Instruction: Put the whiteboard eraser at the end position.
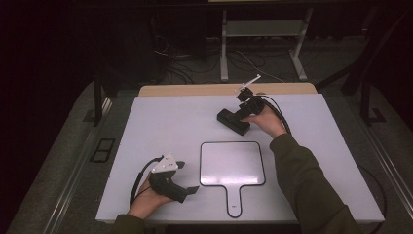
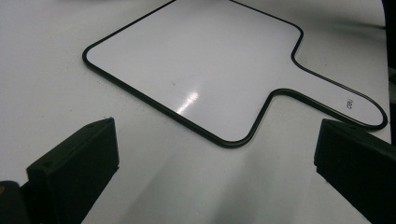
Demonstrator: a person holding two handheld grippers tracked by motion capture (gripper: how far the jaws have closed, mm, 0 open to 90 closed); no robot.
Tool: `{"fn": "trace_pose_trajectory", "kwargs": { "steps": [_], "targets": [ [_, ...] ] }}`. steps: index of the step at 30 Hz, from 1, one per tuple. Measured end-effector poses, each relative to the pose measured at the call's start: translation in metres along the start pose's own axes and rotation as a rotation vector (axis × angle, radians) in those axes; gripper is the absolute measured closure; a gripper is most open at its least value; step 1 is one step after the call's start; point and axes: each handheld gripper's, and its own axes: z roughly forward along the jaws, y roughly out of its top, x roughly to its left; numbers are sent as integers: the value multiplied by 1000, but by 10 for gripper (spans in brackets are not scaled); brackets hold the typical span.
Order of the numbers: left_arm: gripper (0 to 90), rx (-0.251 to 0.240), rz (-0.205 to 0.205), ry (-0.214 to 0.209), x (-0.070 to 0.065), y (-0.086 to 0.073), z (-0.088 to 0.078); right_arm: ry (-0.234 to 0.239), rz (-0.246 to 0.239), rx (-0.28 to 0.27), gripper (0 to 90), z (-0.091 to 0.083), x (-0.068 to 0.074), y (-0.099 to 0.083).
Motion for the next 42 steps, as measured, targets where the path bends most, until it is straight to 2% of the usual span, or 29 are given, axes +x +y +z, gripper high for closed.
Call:
{"fn": "trace_pose_trajectory", "kwargs": {
  "steps": [5,10,19,22,26,36,42],
  "targets": [
    [0,-2,-6,1,0,0,0,15,1,-34,123,-9,1,-7],
    [0,-3,-2,-1,0,0,-1,38,-3,-47,104,-14,7,-18],
    [0,0,8,0,-1,0,-2,25,-12,-86,92,-25,20,-36],
    [0,-5,1,-2,-1,0,-1,32,-16,-107,92,-28,25,-41],
    [0,-5,3,-2,-2,-1,-2,13,-28,-147,92,-35,32,-50],
    [0,0,2,-2,-2,-1,-1,32,-63,-172,92,-41,51,-67],
    [0,5,6,0,-2,-1,-1,9,-81,-176,93,-45,60,-78]
  ]
}}
